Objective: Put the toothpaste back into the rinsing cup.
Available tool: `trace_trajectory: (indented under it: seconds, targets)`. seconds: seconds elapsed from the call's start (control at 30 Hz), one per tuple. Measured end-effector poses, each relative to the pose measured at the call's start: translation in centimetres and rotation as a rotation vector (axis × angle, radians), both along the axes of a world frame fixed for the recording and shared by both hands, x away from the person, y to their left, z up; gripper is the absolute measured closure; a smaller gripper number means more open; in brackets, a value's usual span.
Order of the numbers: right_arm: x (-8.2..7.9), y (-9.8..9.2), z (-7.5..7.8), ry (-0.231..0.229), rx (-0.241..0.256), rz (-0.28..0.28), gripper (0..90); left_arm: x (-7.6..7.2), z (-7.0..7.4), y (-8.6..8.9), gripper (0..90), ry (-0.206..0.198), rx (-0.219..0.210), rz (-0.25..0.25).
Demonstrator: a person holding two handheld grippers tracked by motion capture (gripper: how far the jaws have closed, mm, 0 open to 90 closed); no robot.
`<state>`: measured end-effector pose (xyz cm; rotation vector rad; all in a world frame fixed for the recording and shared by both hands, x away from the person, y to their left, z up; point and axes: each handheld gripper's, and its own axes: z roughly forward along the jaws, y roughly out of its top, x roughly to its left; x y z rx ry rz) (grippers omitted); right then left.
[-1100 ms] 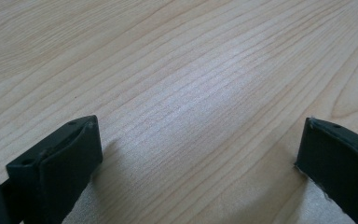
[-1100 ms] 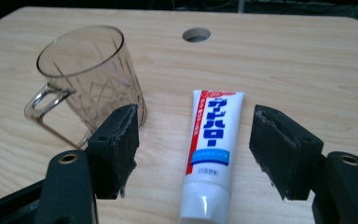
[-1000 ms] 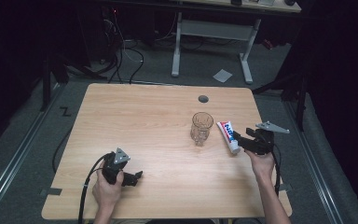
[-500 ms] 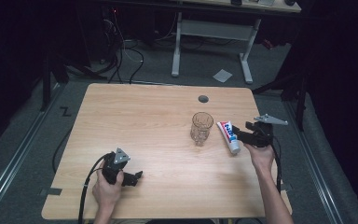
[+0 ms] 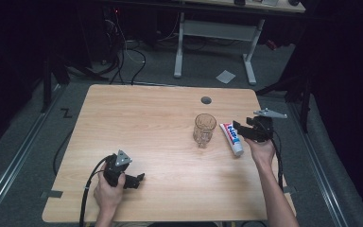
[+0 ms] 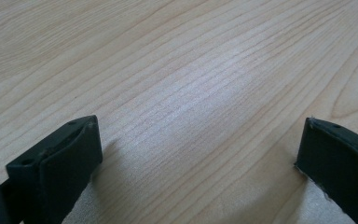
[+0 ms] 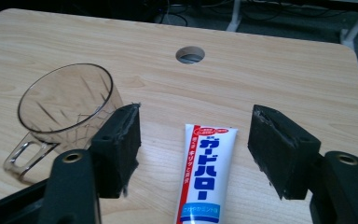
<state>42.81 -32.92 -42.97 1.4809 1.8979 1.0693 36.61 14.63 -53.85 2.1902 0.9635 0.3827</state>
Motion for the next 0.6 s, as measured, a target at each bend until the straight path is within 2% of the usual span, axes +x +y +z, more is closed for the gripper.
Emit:
trace_trajectory:
  seconds: [0.27,0.6]
  targets:
    - [1.0,0.4,0.2,0.011,-0.013,-0.005,32.8,0.0,0.0,0.0,0.2,0.000,0.000,0.000]
    - [2.7,1.0,-0.7,0.085,-0.062,0.007,35.5,0.0,0.0,0.0,0.2,0.001,-0.001,0.000]
